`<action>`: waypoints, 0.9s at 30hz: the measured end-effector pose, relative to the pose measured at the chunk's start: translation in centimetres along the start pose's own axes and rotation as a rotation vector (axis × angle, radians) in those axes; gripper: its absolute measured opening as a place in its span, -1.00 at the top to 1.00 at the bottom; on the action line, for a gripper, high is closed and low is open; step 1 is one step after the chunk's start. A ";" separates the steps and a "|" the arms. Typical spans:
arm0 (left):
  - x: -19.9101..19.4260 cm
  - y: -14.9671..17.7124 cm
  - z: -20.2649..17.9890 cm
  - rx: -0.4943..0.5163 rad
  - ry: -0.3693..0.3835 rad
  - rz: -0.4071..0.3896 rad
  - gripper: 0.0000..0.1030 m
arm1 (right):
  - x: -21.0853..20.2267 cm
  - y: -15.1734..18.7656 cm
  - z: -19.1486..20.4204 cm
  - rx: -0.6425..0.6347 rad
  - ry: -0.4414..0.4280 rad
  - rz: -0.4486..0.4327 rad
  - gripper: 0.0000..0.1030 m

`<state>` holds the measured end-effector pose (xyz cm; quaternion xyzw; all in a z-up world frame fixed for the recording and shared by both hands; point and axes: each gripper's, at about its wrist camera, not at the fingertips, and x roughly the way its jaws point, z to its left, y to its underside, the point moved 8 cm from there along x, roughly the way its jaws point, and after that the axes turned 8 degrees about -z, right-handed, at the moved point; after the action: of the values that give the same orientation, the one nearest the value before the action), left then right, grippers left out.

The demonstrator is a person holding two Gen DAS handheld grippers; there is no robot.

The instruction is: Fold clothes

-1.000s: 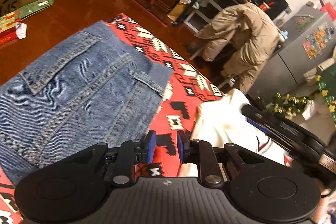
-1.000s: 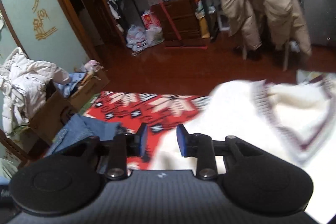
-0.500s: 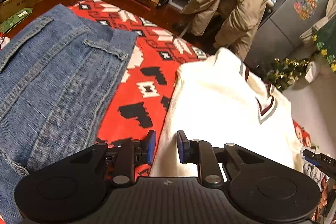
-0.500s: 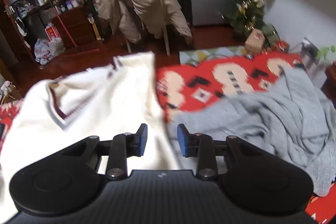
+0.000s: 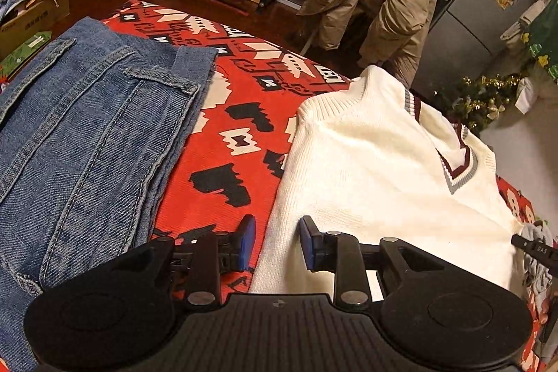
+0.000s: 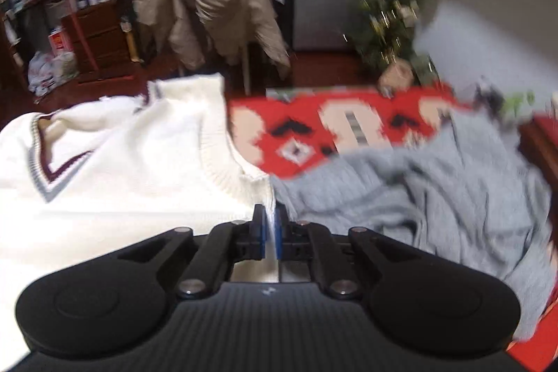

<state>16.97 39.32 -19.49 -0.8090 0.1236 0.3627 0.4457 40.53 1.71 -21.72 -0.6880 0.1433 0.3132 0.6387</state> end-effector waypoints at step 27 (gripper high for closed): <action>-1.6 -1.7 2.8 -0.198 0.063 0.010 0.57 | -10.1 1.3 22.3 -0.075 -0.508 -0.021 0.44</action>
<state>15.40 42.38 -18.26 -0.8595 0.1051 0.3494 0.3578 26.54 21.04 -16.32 -0.6119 -0.0405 0.4742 0.6317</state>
